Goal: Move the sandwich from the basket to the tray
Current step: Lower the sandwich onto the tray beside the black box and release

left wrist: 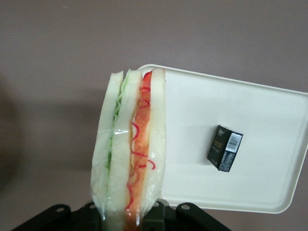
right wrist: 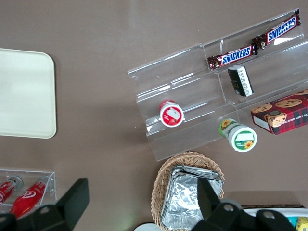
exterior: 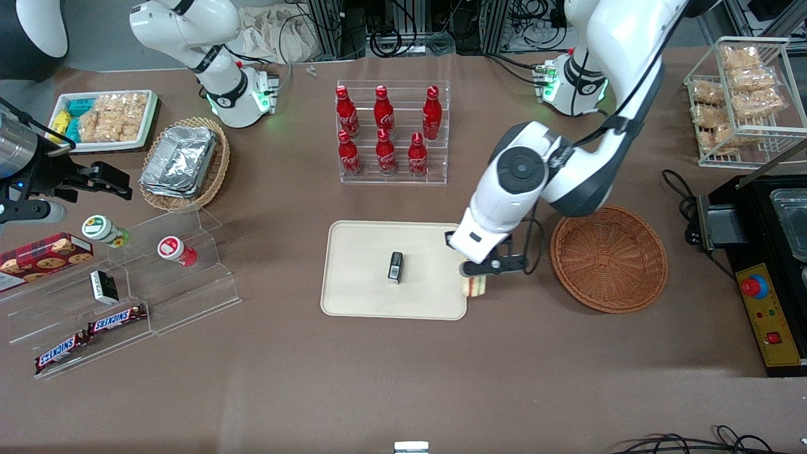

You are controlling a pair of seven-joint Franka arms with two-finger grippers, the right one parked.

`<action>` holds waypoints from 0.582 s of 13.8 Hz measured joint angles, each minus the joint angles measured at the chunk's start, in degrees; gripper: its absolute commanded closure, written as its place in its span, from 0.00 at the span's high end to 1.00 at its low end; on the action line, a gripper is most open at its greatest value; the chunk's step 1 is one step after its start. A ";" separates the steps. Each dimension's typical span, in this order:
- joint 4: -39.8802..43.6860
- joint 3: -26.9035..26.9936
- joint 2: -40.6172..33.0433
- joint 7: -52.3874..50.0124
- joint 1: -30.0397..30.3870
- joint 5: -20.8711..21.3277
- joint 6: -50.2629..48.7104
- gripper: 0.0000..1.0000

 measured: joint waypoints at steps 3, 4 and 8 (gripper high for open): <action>0.08 0.03 4.68 -0.04 -2.52 2.98 4.32 0.00; 0.12 0.05 6.07 -0.04 -2.68 3.85 5.28 0.00; 0.32 0.32 10.00 -0.02 -2.69 7.25 7.13 0.00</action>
